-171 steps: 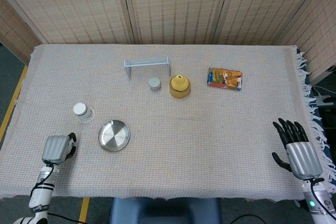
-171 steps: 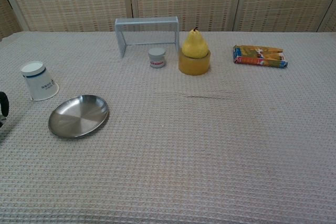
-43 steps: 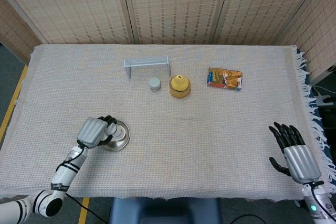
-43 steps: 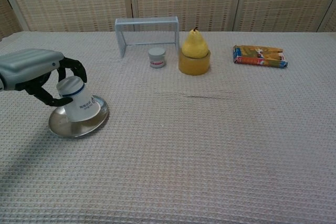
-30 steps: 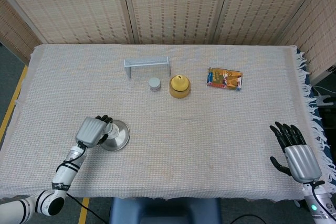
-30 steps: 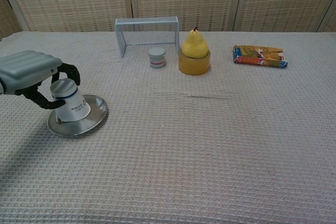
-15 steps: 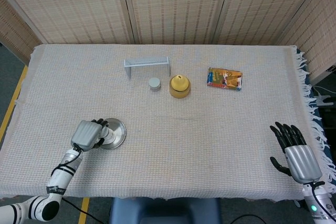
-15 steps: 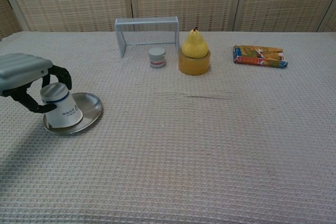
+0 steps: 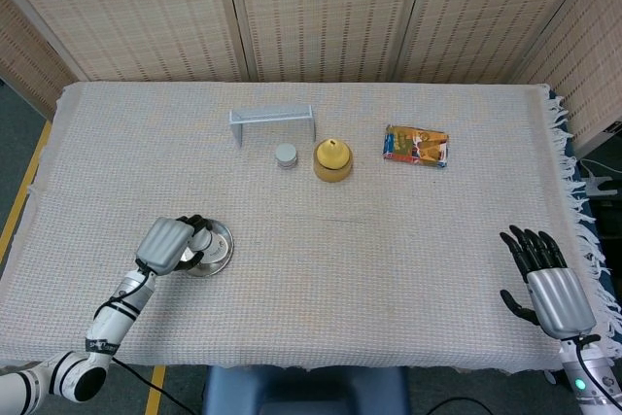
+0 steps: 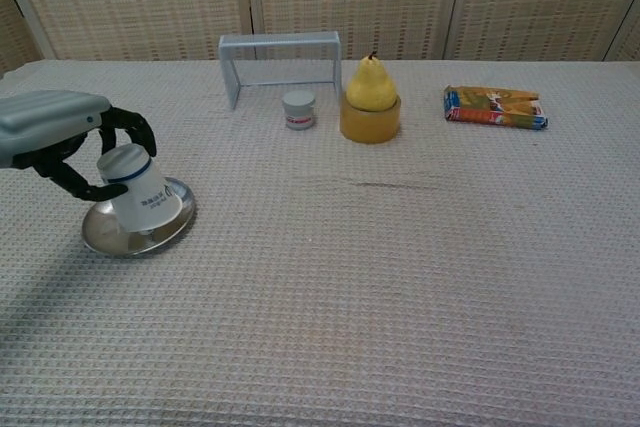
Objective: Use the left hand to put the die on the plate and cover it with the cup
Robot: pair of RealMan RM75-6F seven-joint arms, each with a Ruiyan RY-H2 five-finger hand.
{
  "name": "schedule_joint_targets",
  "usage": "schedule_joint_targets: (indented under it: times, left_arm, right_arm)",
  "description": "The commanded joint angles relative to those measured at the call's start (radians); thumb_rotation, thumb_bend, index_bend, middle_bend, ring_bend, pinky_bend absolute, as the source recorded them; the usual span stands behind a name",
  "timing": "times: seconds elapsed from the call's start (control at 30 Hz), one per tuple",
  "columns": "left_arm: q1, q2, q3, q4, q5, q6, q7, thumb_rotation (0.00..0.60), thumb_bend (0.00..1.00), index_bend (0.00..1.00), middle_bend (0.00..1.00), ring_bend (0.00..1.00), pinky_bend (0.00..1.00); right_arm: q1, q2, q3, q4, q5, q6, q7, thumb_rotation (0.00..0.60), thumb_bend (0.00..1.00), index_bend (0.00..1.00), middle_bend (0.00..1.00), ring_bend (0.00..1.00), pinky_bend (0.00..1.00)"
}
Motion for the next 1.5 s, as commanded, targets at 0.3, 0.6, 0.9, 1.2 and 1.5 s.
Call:
schedule_joint_targets:
  times: [0.3, 0.6, 0.9, 1.2, 1.5]
  left_arm:
    - [-0.003, -0.048, -0.007, 0.086, -0.059, 0.030, 0.150, 0.600, 0.42, 0.50, 0.66, 0.62, 0.78]
    - [-0.011, 0.038, 0.014, -0.045, -0.061, -0.083, 0.015, 0.600, 0.43, 0.50, 0.67, 0.62, 0.78]
    - [-0.005, 0.003, 0.007, 0.020, -0.048, -0.003, 0.092, 0.600, 0.44, 0.50, 0.67, 0.62, 0.78]
    - [0.001, -0.040, 0.002, 0.050, -0.088, 0.028, 0.173, 0.600, 0.44, 0.50, 0.67, 0.62, 0.78]
    - [-0.013, 0.046, 0.028, -0.064, -0.055, -0.063, 0.060, 0.600, 0.44, 0.50, 0.67, 0.62, 0.78]
  right_arm:
    - [0.000, 0.001, 0.000, 0.000, 0.002, -0.002, -0.001, 0.600, 0.19, 0.00, 0.00, 0.00, 0.00]
    - [0.000, -0.002, 0.000, 0.000, 0.003, -0.004, -0.005, 0.600, 0.19, 0.00, 0.00, 0.00, 0.00]
    - [0.000, 0.000, -0.001, -0.002, 0.003, -0.005, -0.005, 0.600, 0.19, 0.00, 0.00, 0.00, 0.00]
    - [-0.001, 0.001, -0.001, -0.004, 0.003, -0.005, -0.006, 0.600, 0.19, 0.00, 0.00, 0.00, 0.00]
    - [-0.003, 0.002, -0.002, -0.006, 0.000, -0.001, -0.006, 0.600, 0.19, 0.00, 0.00, 0.00, 0.00]
